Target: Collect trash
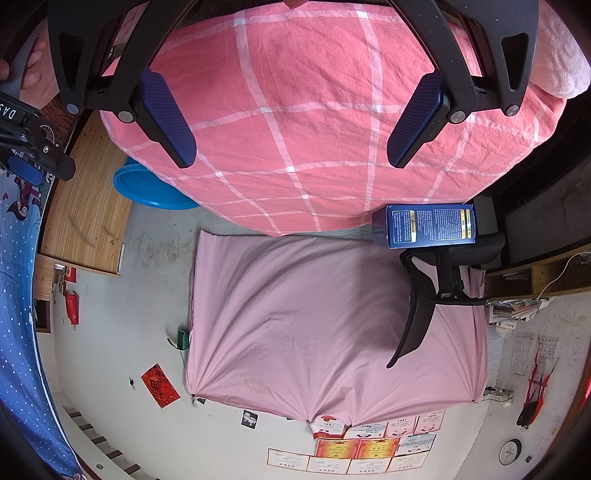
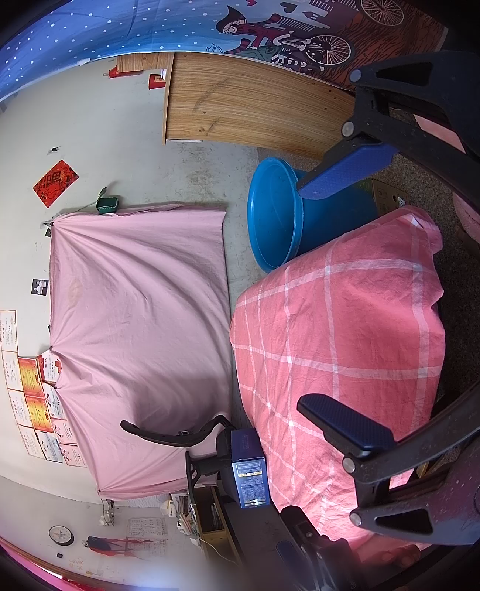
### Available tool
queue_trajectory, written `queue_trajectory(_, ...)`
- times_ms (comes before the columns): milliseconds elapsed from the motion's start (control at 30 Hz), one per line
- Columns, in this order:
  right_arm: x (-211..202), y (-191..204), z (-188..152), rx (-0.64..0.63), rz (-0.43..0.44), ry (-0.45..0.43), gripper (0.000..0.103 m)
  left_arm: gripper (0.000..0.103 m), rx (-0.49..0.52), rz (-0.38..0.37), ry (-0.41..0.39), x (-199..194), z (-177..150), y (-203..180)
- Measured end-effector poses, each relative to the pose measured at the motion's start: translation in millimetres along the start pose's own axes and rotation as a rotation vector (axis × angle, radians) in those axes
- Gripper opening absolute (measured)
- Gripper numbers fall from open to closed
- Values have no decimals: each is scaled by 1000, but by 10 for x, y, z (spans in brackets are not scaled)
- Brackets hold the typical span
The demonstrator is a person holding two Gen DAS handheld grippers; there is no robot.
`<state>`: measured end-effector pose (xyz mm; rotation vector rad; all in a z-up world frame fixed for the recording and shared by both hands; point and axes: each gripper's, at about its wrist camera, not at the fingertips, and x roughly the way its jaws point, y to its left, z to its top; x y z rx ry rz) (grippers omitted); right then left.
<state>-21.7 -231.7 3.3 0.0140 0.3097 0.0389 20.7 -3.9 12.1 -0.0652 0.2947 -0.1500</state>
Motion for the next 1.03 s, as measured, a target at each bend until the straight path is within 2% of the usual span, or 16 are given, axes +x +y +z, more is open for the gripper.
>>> queue_trajectory(1033, -9, 34, -2, 1, -1, 0, 103, 101, 5, 26, -15, -33, -26, -72)
